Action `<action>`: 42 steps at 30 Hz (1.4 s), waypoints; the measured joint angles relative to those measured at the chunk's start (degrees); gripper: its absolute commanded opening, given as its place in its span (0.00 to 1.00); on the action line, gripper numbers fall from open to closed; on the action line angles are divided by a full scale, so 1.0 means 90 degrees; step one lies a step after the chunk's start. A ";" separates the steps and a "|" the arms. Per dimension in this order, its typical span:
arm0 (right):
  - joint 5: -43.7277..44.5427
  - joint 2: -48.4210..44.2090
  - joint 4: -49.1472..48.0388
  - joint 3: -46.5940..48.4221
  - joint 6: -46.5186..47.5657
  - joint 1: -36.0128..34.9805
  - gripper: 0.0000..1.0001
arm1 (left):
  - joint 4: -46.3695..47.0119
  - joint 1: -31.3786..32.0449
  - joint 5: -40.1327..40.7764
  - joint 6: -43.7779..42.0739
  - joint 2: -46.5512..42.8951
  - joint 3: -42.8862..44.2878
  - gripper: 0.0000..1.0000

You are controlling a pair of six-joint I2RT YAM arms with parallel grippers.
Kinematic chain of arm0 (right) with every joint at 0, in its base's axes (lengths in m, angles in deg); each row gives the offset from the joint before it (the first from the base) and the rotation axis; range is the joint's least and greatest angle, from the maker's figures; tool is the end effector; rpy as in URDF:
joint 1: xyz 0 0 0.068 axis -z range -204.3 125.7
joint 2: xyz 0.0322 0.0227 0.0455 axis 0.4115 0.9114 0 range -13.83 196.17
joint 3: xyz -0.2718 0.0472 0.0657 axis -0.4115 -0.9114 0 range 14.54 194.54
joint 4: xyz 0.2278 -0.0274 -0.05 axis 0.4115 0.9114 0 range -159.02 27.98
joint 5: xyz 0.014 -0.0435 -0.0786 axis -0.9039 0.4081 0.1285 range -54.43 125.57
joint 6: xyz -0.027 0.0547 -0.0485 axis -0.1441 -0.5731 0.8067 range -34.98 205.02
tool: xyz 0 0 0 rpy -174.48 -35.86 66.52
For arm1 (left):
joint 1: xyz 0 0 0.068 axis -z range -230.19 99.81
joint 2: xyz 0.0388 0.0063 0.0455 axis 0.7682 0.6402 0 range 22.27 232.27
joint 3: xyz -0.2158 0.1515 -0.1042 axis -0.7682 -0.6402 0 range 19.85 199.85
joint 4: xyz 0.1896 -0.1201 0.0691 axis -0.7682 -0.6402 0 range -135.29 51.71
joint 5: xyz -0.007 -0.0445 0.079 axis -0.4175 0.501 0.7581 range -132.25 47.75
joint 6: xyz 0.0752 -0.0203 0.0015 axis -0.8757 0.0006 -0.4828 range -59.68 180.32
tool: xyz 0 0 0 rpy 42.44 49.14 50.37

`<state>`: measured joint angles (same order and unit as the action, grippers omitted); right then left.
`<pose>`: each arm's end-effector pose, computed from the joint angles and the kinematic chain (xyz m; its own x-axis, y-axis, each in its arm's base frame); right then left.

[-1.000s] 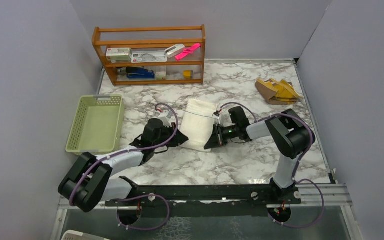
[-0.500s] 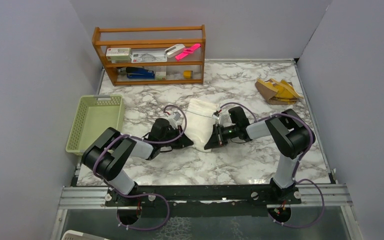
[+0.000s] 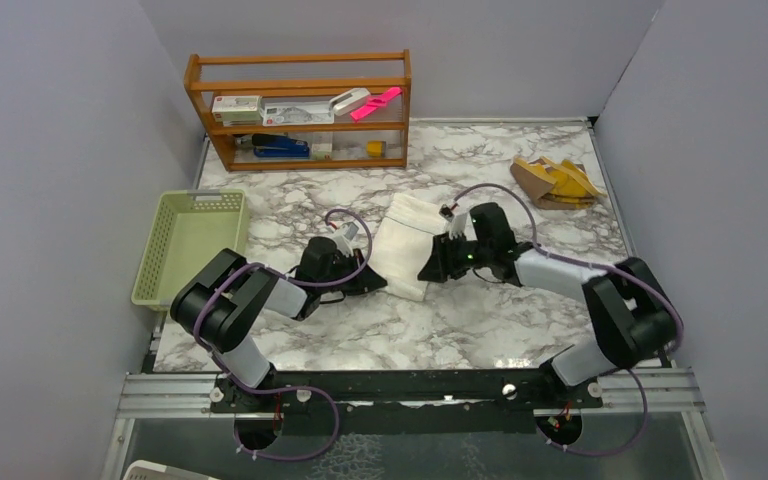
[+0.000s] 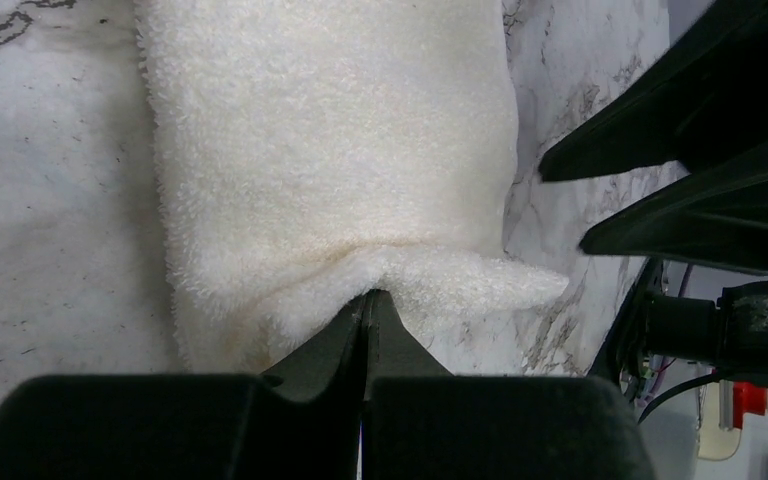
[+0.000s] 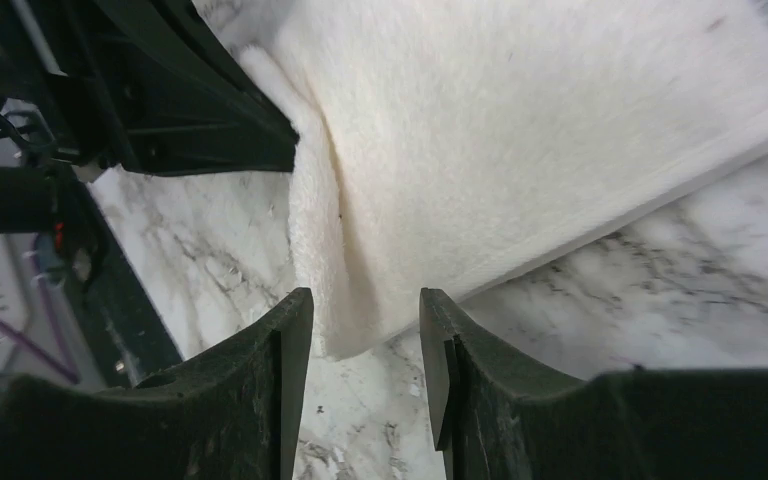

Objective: Roll the towels
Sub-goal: Roll the towel at the center of the board.

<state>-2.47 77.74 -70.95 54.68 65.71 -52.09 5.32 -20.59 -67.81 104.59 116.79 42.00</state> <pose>0.2387 0.1722 0.1606 -0.8733 -0.1658 -0.4581 -0.4582 0.5987 0.6569 0.2310 -0.1644 0.1352 -0.8402 -0.2469 -0.4828 0.2625 0.5938 -0.7606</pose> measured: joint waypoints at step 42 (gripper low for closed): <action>0.4622 0.0240 -0.0724 0.0109 0.4226 -0.3643 0.37 | -0.0313 -0.0119 -0.0289 -0.0063 0.0036 0.0172 0.00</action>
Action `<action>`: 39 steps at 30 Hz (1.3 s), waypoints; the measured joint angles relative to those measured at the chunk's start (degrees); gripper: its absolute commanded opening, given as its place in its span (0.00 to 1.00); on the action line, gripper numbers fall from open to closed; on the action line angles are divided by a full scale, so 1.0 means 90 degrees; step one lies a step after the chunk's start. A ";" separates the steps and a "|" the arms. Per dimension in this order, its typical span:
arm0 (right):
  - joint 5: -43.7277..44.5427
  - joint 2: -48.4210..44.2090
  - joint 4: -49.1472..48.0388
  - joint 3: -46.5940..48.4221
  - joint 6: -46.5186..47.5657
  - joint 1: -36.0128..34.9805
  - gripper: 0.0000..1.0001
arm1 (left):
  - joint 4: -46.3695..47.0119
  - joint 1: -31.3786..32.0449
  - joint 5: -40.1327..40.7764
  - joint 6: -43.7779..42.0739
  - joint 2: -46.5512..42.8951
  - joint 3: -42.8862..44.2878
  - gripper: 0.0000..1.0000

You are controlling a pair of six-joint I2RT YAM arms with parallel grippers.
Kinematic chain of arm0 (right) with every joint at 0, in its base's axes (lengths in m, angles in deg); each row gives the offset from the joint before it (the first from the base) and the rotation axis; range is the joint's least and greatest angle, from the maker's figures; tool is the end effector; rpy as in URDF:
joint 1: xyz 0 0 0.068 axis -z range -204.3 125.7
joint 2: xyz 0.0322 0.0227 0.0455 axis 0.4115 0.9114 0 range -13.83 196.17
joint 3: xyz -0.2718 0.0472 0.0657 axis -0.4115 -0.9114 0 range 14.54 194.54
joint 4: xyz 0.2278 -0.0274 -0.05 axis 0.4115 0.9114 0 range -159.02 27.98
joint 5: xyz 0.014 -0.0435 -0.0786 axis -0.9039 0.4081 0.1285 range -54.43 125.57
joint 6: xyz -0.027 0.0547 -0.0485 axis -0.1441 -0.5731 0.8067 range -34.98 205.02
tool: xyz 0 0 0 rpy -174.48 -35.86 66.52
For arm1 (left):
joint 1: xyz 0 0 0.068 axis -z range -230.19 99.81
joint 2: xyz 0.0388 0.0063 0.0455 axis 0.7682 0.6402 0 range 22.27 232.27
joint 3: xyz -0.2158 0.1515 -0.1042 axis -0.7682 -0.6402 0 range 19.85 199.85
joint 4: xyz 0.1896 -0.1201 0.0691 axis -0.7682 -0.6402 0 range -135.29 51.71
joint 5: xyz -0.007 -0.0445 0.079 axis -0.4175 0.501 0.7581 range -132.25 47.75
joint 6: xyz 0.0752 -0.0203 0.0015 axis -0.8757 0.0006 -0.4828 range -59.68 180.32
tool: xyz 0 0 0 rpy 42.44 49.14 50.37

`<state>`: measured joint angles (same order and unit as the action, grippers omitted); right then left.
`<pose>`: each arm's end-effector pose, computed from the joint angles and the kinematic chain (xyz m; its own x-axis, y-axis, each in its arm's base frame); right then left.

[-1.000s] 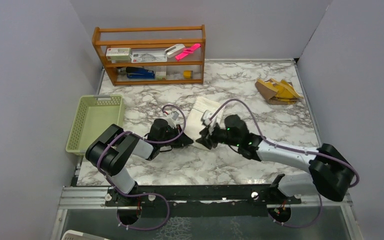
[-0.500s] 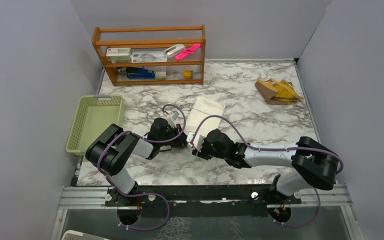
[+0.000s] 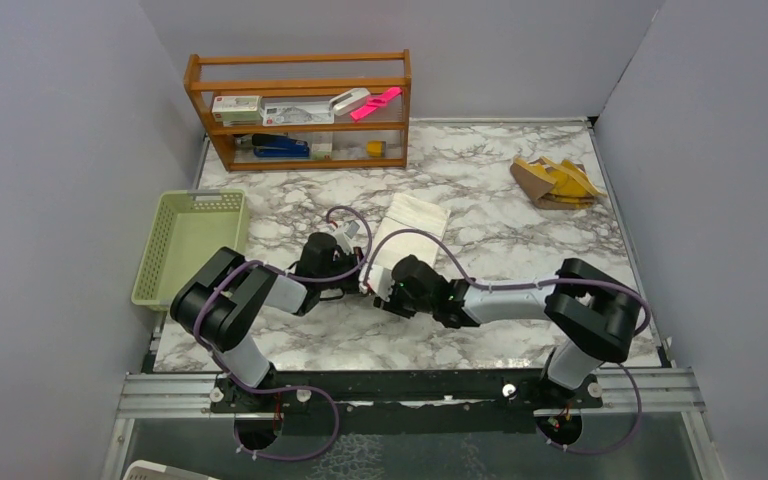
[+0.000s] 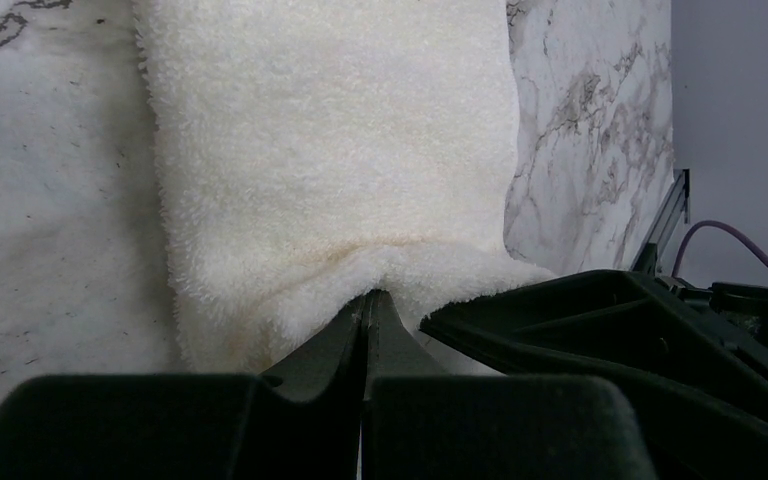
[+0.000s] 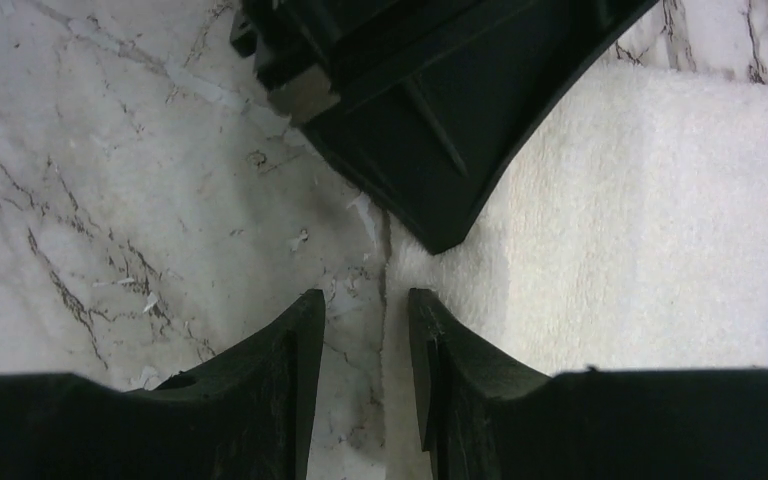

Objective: Roll the towels
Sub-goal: Roll the towel at the center of the board.

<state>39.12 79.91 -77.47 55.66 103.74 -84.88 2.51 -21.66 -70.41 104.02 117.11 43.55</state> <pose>0.1596 0.2747 0.1547 -0.0521 -0.7445 -0.6656 -0.9125 0.3063 -0.2711 0.2350 -0.1636 0.1352 -0.8590 -0.2263 -0.4592 0.2565 0.5860 -0.7686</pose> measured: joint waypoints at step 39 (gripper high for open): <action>-0.4660 0.1054 0.2654 0.1994 -0.2302 0.2361 0.01 | -0.3043 -0.0792 0.0384 -0.0678 -0.3004 0.0197 0.11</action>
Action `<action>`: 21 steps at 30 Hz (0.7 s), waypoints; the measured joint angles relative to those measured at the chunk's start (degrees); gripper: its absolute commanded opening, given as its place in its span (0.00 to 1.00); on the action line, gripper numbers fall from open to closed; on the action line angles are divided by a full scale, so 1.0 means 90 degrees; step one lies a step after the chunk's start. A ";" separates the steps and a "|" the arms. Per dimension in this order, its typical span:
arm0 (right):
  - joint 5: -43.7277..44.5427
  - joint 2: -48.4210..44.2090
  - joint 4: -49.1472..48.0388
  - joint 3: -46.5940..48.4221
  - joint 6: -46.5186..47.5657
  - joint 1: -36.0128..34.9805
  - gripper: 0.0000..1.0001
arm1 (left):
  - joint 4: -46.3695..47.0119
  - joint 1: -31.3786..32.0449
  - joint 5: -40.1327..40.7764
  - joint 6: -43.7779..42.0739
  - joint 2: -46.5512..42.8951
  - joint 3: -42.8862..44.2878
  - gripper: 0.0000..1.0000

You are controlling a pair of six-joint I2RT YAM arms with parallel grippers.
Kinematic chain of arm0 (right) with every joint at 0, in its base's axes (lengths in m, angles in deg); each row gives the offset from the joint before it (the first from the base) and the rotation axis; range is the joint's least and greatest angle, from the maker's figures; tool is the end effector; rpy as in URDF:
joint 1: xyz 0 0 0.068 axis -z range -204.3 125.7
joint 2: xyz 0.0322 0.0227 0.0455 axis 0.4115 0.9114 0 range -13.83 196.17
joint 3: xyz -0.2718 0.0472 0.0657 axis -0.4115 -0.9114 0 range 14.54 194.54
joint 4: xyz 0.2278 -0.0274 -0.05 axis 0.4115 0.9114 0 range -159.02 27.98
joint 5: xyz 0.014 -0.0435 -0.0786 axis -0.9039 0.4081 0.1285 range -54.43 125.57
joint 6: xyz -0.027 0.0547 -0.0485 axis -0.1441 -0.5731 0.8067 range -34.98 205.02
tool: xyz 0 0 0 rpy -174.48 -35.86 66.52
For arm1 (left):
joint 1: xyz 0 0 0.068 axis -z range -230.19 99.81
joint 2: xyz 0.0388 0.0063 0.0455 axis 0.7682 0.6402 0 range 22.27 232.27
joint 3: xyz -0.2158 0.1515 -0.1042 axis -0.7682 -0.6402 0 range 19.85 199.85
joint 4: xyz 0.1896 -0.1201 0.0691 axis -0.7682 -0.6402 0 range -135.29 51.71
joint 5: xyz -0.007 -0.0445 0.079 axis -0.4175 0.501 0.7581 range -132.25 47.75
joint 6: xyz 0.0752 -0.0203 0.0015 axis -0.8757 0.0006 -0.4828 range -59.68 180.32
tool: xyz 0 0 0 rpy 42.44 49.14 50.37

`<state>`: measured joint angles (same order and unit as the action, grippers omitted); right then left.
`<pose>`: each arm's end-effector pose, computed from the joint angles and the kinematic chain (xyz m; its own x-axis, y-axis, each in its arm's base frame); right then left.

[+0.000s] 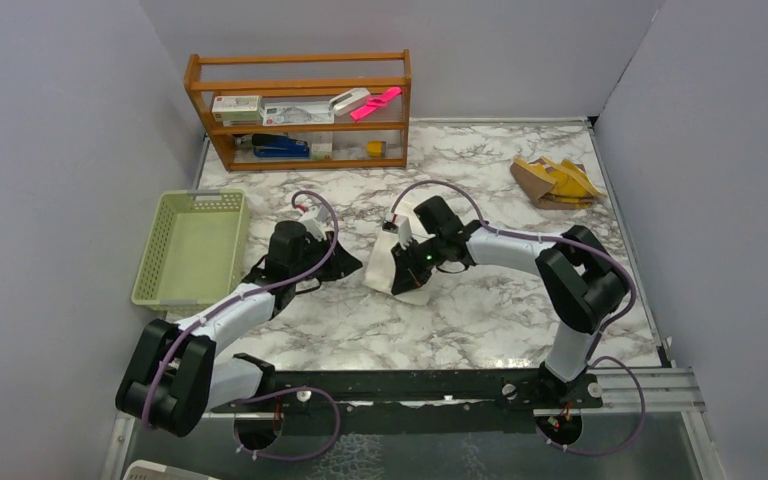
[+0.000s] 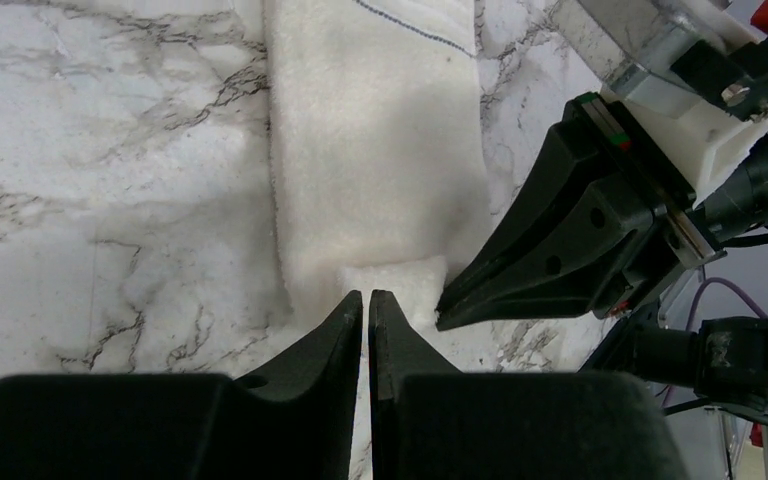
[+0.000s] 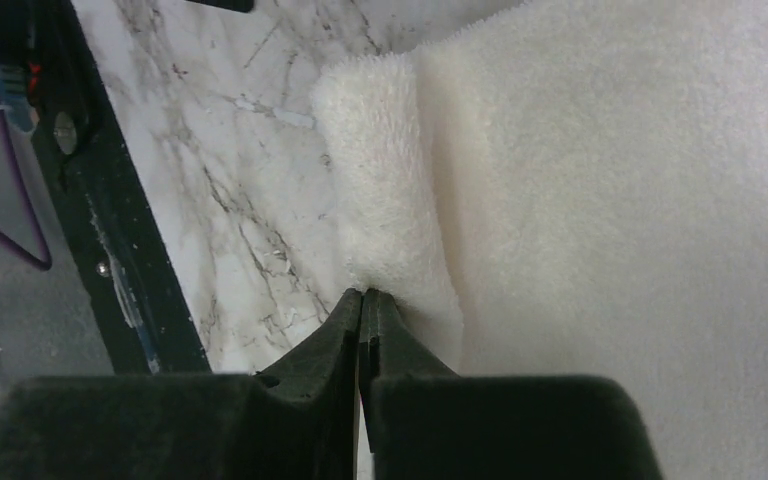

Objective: Roll the towels
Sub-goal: Roll the towel at the center of the board.

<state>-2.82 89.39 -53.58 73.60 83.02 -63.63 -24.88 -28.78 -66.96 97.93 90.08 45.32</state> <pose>0.2397 0.2499 0.1648 -0.6926 -0.5321 -0.4871 -0.7161 0.4260 0.5529 0.2079 -0.1115 0.2018 -0.7671 -0.2947 -0.5699 0.2577 0.6719 -0.6943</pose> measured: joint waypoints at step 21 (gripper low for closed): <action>-0.2591 0.0032 -0.1647 -0.0459 -0.2132 0.0522 0.01 | 0.0685 0.0177 -0.0381 0.0593 -0.0658 0.0075 0.14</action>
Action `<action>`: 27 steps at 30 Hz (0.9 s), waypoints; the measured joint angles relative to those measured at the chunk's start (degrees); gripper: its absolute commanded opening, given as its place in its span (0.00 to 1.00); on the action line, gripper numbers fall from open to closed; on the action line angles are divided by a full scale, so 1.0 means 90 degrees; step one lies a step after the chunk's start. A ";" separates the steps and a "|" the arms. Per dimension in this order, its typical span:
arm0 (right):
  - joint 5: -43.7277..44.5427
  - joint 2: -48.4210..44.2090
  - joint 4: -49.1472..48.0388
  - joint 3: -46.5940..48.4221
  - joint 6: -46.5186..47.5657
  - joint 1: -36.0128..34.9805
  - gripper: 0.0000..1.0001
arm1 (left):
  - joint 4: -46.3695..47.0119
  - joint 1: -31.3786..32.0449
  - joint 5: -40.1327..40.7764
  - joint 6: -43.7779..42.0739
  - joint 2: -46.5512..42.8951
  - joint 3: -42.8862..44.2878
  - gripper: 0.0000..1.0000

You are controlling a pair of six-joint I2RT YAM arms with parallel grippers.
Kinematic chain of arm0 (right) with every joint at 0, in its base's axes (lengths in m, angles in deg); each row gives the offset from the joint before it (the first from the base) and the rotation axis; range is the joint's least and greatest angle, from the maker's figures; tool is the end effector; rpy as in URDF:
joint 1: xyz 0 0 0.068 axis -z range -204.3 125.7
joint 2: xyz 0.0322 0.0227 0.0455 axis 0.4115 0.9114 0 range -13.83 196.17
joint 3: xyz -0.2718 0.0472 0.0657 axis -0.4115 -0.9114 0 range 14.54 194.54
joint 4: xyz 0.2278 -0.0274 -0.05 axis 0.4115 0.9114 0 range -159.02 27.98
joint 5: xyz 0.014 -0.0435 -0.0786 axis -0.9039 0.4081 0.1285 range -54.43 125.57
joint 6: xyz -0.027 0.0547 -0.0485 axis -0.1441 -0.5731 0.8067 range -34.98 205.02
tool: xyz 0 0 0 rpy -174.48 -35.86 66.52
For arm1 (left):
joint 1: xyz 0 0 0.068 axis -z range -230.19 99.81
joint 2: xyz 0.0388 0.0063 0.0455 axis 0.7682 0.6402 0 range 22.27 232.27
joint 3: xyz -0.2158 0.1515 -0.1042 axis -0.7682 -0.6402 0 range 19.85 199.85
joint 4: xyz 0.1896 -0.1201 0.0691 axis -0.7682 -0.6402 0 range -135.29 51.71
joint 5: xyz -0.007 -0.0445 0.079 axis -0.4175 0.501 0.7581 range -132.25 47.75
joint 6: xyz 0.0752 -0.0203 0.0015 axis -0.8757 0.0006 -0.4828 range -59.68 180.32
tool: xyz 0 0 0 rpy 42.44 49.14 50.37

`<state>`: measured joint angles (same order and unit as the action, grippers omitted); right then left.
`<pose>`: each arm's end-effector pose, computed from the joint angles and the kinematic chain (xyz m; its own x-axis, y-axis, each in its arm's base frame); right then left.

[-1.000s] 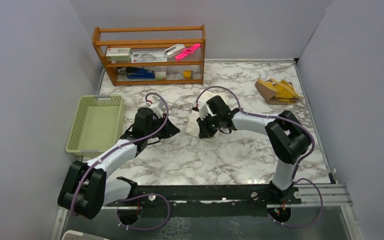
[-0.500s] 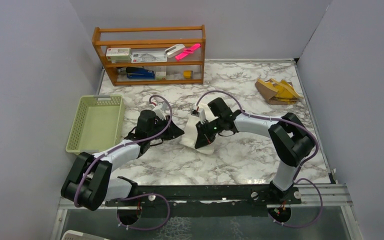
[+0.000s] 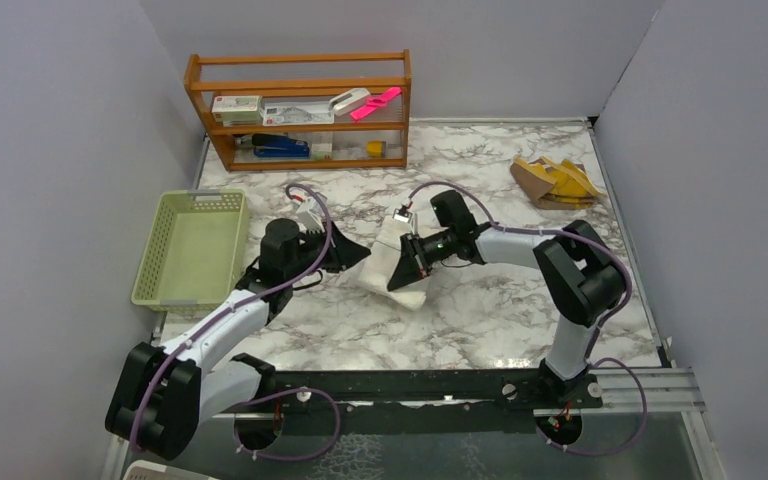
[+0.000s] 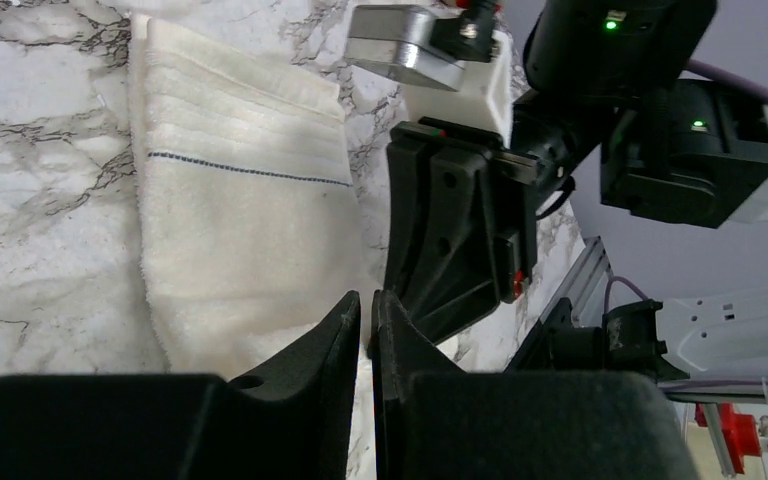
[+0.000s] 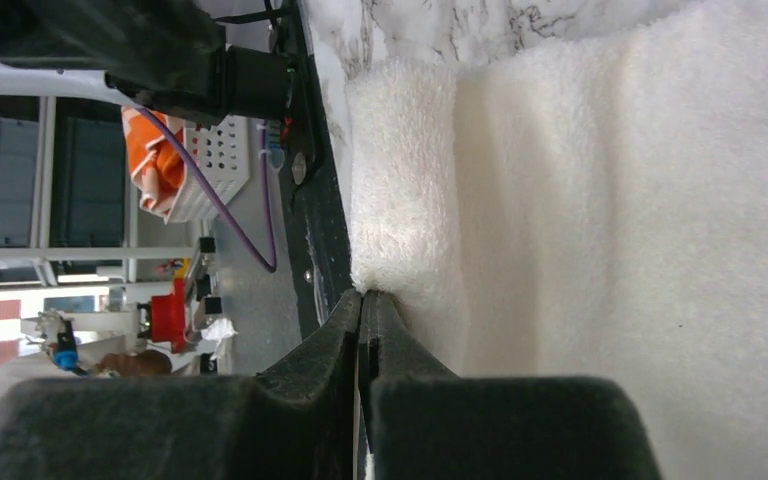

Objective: Roll the towels
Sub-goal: Roll the towel at the center of the board.

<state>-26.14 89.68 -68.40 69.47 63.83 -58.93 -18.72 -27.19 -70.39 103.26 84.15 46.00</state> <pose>0.2476 0.2422 0.1786 -0.8492 -0.3783 -0.3684 -0.4675 0.2143 0.8576 0.1982 -0.1183 0.2416 -0.7064 -0.3527 -0.6137 0.3830 0.5387 -0.7504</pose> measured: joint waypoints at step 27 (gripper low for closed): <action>0.0070 0.1260 -0.0942 -0.0034 -0.1950 0.0248 0.01 | 0.0614 0.0889 0.0270 -0.0146 0.2064 -0.0129 0.12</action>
<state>-25.51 101.02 -76.88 69.17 46.28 -56.70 -13.19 -19.19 -67.96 101.95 102.73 44.84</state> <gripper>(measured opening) 0.015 0.126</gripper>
